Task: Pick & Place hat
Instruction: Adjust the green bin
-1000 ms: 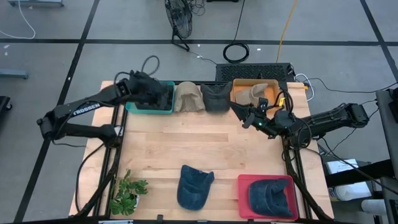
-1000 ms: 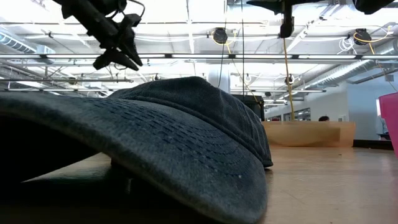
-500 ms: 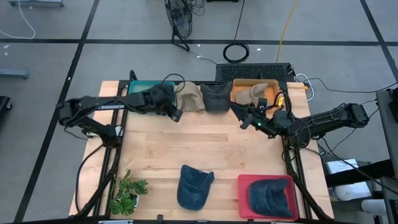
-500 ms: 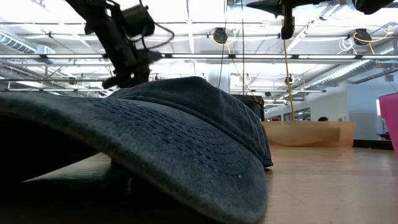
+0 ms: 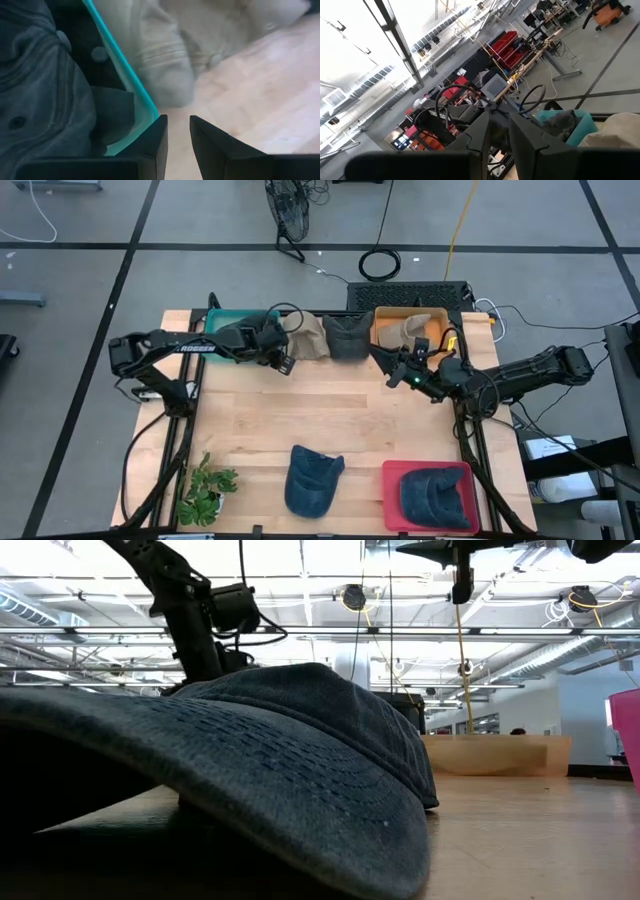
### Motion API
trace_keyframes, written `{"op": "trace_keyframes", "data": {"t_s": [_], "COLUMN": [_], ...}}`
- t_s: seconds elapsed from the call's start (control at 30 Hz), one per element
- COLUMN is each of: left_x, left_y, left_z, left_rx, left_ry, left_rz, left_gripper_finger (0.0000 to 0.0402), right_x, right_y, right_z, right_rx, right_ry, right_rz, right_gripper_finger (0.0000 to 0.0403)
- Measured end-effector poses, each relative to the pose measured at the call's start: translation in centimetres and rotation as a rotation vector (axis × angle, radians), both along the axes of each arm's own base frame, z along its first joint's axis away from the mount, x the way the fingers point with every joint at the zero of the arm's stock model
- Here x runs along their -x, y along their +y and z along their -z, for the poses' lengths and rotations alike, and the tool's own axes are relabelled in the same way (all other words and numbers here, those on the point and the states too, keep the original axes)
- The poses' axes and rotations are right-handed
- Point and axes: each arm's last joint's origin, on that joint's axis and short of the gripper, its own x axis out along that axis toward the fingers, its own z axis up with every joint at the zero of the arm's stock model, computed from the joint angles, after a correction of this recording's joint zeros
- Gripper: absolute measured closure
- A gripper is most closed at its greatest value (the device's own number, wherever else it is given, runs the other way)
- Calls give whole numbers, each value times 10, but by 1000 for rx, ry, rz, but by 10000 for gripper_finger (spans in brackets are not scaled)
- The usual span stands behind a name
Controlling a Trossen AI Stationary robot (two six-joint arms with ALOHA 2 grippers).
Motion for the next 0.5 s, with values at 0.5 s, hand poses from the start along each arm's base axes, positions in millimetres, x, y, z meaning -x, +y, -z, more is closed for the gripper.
{"op": "trace_keyframes", "data": {"t_s": [0.5], "left_x": [10], "left_y": [15], "left_z": [3], "left_rx": [0], "left_ry": [57], "left_rz": [-32], "left_gripper_finger": [309], "right_x": [0], "right_y": [0], "right_z": [1], "right_rx": [-43], "right_ry": [-17], "right_rz": [-10], "right_gripper_finger": [348]}}
